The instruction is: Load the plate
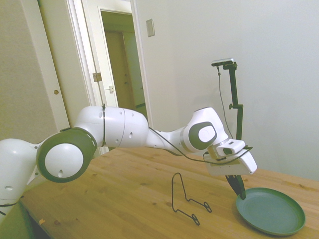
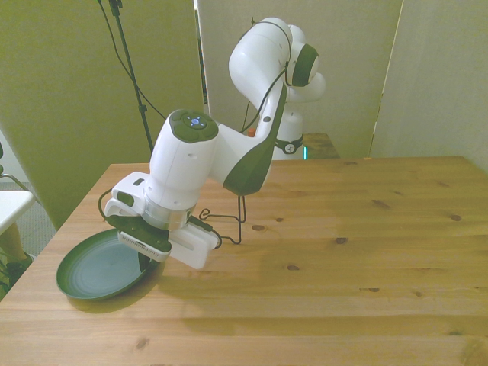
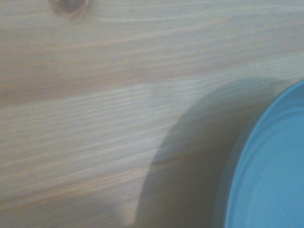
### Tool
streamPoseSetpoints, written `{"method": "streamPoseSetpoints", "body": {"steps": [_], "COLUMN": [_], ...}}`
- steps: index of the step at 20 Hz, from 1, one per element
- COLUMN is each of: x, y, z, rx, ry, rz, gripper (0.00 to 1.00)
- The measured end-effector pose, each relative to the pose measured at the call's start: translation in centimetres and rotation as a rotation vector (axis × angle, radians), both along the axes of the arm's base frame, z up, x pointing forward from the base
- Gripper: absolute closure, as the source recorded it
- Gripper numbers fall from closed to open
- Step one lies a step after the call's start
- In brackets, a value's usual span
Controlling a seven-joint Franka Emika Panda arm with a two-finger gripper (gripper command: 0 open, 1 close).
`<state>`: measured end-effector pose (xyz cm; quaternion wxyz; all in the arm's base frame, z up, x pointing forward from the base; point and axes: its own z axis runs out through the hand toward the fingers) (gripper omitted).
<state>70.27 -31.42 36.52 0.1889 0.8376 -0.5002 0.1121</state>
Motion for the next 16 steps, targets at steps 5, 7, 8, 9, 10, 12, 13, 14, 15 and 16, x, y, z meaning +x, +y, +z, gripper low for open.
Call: {"method": "streamPoseSetpoints", "body": {"steps": [5, 7, 8, 9, 10, 12, 13, 14, 15, 16], "x": [-3.1, -5.1, -6.2, -7.3, -8.3, -9.9, -10.6, -11.2, -11.7, -12.2], "y": [0.7, 1.0, 1.2, 1.5, 1.8, 2.5, 3.0, 3.4, 3.8, 4.1], "z": [6.1, 8.8, 10.0, 11.1, 12.0, 13.3, 13.7, 13.9, 14.0, 14.0], "rx": [0.077, 0.124, 0.149, 0.174, 0.199, 0.246, 0.274, 0.297, 0.316, 0.340], "ry": [-0.071, -0.109, -0.124, -0.138, -0.154, -0.181, -0.196, -0.208, -0.216, -0.221], "rz": [0.031, 0.051, 0.063, 0.081, 0.099, 0.135, 0.156, 0.176, 0.200, 0.229], "gripper": [1.00, 1.00, 1.00, 1.00, 1.00, 1.00, 1.00, 1.00, 1.00, 1.00]}}
